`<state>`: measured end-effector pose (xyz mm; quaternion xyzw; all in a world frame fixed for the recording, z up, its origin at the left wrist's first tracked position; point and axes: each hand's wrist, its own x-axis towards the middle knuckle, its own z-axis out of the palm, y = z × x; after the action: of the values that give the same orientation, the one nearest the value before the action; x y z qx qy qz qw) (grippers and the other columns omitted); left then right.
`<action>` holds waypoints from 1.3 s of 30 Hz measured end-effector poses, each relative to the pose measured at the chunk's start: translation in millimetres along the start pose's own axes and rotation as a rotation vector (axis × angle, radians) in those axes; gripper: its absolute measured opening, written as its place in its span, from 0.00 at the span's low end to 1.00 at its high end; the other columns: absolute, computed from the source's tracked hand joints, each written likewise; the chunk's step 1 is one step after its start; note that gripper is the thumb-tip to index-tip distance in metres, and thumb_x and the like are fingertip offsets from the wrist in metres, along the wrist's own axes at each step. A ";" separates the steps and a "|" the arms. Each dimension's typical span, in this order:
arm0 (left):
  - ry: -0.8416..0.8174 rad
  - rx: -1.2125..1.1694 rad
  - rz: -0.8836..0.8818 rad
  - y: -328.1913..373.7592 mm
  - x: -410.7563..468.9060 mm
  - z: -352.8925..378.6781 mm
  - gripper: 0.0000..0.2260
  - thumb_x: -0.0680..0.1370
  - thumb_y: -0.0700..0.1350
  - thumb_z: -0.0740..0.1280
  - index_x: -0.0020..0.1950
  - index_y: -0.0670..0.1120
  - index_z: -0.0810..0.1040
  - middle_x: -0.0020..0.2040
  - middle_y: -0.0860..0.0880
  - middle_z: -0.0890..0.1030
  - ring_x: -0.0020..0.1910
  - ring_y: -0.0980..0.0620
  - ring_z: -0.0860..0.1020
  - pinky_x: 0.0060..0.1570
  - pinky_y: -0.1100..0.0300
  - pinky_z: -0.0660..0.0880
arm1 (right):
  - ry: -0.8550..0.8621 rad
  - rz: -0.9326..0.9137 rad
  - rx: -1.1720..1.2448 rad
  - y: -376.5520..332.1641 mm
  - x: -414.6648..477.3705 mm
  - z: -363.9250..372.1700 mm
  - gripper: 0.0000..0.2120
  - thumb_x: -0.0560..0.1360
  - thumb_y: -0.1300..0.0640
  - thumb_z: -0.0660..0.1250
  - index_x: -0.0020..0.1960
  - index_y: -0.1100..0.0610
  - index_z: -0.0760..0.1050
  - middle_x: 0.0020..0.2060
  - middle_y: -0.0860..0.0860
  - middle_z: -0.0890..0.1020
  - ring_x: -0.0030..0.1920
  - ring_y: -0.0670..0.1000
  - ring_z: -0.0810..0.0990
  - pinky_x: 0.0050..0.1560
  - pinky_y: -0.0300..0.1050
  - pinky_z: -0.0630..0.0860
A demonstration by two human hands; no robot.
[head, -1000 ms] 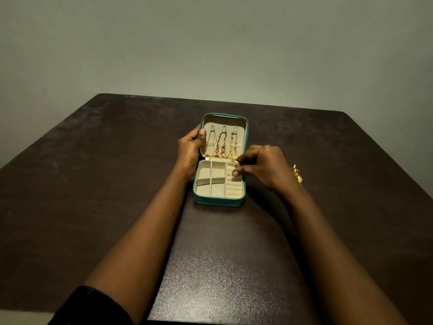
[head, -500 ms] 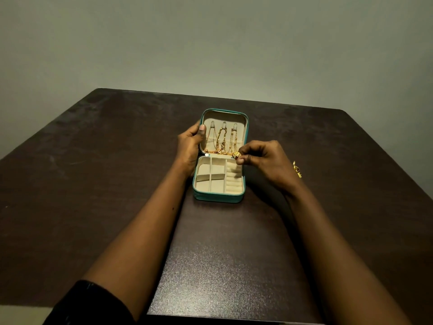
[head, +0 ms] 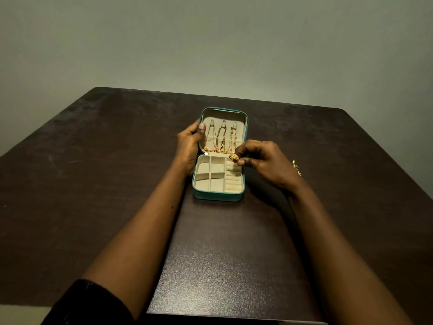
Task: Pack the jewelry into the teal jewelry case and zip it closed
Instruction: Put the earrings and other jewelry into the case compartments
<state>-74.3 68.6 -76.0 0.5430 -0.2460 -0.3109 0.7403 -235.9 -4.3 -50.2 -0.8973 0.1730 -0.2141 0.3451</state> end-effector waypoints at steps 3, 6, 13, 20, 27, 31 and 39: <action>-0.005 -0.024 -0.001 -0.1 -0.9 0.2 0.16 0.81 0.38 0.56 0.68 0.35 0.69 0.62 0.34 0.75 0.46 0.50 0.79 0.42 0.61 0.80 | 0.019 -0.016 -0.031 0.0 0.0 -0.9 0.07 0.72 0.71 0.67 0.49 0.66 0.80 0.45 0.51 0.79 0.49 0.48 0.77 0.50 0.30 0.73; -0.004 -0.028 -0.004 -0.7 0.4 -0.8 0.16 0.81 0.38 0.56 0.68 0.34 0.69 0.61 0.35 0.76 0.46 0.49 0.79 0.42 0.60 0.80 | 0.083 0.009 -0.046 0.6 0.6 -0.8 0.09 0.73 0.73 0.64 0.50 0.67 0.79 0.46 0.54 0.78 0.46 0.44 0.77 0.46 0.26 0.74; -0.006 -0.016 -0.003 0.5 -0.9 0.1 0.16 0.81 0.38 0.56 0.68 0.35 0.69 0.62 0.34 0.75 0.46 0.50 0.79 0.42 0.60 0.80 | 0.130 0.119 -0.190 0.0 4.0 5.5 0.09 0.76 0.67 0.63 0.55 0.64 0.78 0.53 0.57 0.80 0.53 0.49 0.77 0.50 0.34 0.72; -0.015 -0.031 0.005 2.0 -1.6 -0.1 0.16 0.81 0.38 0.56 0.68 0.34 0.68 0.63 0.33 0.74 0.44 0.51 0.79 0.40 0.62 0.80 | 0.101 0.235 -0.222 -0.6 7.7 18.1 0.08 0.76 0.62 0.64 0.53 0.61 0.80 0.51 0.55 0.78 0.50 0.49 0.72 0.48 0.39 0.64; -0.005 -0.015 0.007 0.8 -0.6 -0.3 0.17 0.81 0.38 0.56 0.69 0.35 0.68 0.63 0.33 0.74 0.45 0.51 0.79 0.41 0.62 0.80 | 0.094 0.295 -0.308 -3.1 9.7 27.4 0.12 0.73 0.61 0.68 0.56 0.63 0.80 0.49 0.51 0.65 0.57 0.55 0.68 0.62 0.52 0.69; -0.002 -0.005 0.006 1.0 -0.3 -0.9 0.17 0.81 0.38 0.55 0.69 0.34 0.68 0.63 0.33 0.74 0.45 0.52 0.78 0.40 0.64 0.80 | 0.121 0.331 -0.333 -2.7 9.8 26.8 0.12 0.73 0.60 0.69 0.56 0.62 0.80 0.51 0.53 0.66 0.58 0.54 0.67 0.64 0.55 0.68; 0.001 0.001 0.009 2.4 -1.8 -0.6 0.16 0.81 0.38 0.55 0.69 0.35 0.68 0.63 0.34 0.75 0.44 0.53 0.78 0.37 0.66 0.80 | 0.184 0.354 -0.331 -5.3 9.1 24.2 0.14 0.70 0.59 0.72 0.55 0.59 0.81 0.55 0.56 0.75 0.57 0.51 0.72 0.52 0.35 0.63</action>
<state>-74.7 70.9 -73.9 0.5425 -0.2485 -0.3073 0.7413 -215.1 8.4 -60.4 -0.8741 0.3908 -0.1997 0.2083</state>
